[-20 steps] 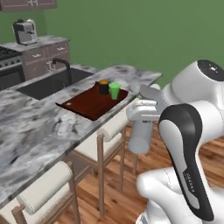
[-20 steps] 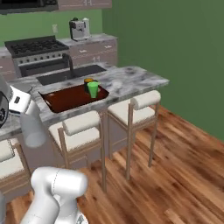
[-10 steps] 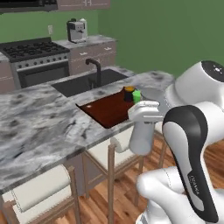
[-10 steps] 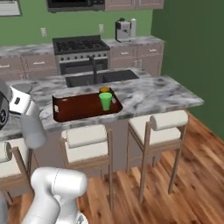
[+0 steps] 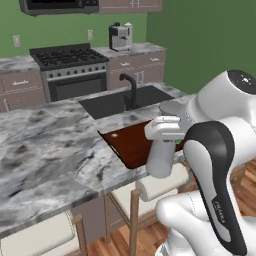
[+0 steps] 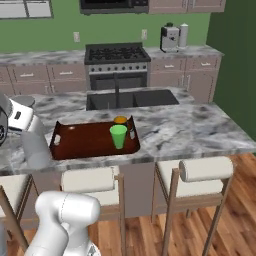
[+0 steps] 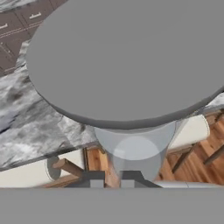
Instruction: There is a tray on the dining counter. Grab the cup, mug, and pitcher and place them on the tray. The pitcher may be placed next to the tray if it cannot fit the tray.
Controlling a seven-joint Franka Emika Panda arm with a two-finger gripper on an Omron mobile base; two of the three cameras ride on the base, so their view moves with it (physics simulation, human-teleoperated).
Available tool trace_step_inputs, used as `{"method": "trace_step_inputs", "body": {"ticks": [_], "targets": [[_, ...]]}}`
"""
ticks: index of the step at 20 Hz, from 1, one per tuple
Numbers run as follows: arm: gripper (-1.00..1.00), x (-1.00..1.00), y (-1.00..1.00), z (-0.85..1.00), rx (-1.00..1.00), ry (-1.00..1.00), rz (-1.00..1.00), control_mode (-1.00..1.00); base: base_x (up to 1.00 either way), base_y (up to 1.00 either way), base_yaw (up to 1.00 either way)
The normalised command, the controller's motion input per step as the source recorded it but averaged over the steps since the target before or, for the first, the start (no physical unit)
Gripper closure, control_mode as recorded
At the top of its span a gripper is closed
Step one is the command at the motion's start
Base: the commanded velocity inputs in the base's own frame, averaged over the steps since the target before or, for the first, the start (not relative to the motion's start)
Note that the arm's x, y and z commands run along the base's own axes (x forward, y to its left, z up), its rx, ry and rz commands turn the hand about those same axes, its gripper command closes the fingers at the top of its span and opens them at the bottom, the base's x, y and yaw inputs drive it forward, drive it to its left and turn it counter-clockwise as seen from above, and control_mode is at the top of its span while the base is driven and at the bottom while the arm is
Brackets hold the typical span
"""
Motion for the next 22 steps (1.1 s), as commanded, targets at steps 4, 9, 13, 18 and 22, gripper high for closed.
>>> {"method": "trace_step_inputs", "body": {"ticks": [4,9,13,18,22], "targets": [[1.0,0.0,0.0,0.0,0.0,0.0,0.0,1.0,0.25,-0.63,0.17],[1.0,0.0,0.0,0.0,0.0,0.0,0.0,1.0,0.67,-0.13,0.06],[1.0,0.25,0.0,-0.03,0.0,0.0,0.0,-1.0,0.69,0.0,0.01],[1.0,1.0,-0.03,-0.02,0.0,0.0,0.0,-1.0,0.0,0.0,0.0],[1.0,1.0,-0.12,-0.05,0.01,0.0,0.0,-1.0,0.0,0.0,0.0]]}}
